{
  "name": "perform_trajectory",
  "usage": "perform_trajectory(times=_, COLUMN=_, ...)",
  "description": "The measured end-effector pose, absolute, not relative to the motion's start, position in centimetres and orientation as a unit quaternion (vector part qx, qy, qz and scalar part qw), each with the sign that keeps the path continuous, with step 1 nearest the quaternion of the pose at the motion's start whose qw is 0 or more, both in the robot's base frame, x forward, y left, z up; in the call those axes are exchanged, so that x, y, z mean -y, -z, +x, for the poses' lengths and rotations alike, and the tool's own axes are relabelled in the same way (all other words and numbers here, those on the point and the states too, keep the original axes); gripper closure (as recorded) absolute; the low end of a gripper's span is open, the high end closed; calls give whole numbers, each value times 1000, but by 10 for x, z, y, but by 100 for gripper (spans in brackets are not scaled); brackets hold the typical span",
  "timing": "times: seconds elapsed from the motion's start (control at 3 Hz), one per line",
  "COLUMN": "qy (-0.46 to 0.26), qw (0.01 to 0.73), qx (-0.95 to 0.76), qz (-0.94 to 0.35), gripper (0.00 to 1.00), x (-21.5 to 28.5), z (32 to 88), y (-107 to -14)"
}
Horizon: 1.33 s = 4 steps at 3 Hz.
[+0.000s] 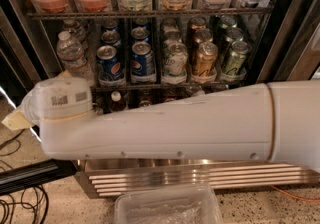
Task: Pick water bottle from middle shelf of fridge
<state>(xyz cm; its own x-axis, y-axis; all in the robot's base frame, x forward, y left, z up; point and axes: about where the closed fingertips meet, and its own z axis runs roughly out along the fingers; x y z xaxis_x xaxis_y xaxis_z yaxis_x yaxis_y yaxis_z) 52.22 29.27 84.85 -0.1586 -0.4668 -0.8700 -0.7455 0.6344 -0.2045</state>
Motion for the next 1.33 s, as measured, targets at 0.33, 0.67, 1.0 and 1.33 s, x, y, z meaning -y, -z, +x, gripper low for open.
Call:
perform_trajectory(times=0.33, qy=-116, qw=519, qx=-752, qz=-390, gripper=6, x=-318, z=507, y=-828)
perform_trajectory(times=0.67, qy=-75, qw=567, qx=-731, qz=-372, gripper=12, x=-327, z=492, y=-848)
perform_trajectory(times=1.0, qy=-25, qw=592, qx=-723, qz=-355, gripper=8, x=-324, z=476, y=-870)
perform_trajectory(times=1.33, qy=-5, qw=585, qx=-737, qz=-338, gripper=8, x=-316, z=457, y=-874)
